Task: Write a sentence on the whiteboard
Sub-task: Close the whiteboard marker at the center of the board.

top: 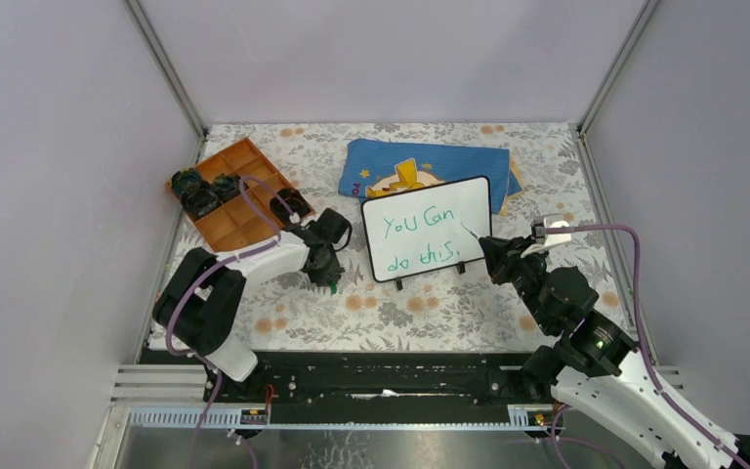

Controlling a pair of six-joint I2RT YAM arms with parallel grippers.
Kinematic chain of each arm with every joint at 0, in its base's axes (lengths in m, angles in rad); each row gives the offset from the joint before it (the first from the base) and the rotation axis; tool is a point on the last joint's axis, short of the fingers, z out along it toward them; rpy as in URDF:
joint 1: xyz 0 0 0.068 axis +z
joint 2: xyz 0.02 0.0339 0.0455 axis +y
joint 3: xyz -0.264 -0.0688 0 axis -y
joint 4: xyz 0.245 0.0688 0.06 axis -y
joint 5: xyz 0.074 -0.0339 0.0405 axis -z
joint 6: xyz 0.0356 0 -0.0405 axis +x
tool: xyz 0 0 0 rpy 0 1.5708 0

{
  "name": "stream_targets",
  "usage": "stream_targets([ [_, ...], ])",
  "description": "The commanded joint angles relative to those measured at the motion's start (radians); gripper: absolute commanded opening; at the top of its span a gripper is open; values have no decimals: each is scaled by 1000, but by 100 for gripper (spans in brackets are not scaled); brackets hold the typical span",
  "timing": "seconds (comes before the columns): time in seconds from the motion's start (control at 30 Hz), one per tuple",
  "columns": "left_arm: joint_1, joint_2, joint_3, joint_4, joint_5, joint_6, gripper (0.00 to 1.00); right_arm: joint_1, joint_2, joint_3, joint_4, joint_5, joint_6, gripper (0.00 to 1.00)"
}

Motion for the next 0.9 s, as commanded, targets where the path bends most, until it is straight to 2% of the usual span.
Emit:
stream_targets([
  [0.0, 26, -36, -38, 53, 67, 8, 0, -7, -2, 18, 18, 18, 6, 0],
  [0.27, 48, -187, -46, 6, 20, 44, 0, -7, 19, 40, 9, 5, 4, 0],
  [0.53, 71, -483, -23, -33, -15, 118, 0, -7, 61, 94, 28, -60, -3, 0],
  [0.7, 73, -667, 10, 88, 95, 201, 0, -7, 145, 179, 105, -184, -42, 0],
  [0.87, 73, -727, 69, 251, 220, 217, 0, -4, 281, 283, 296, -265, -51, 0],
])
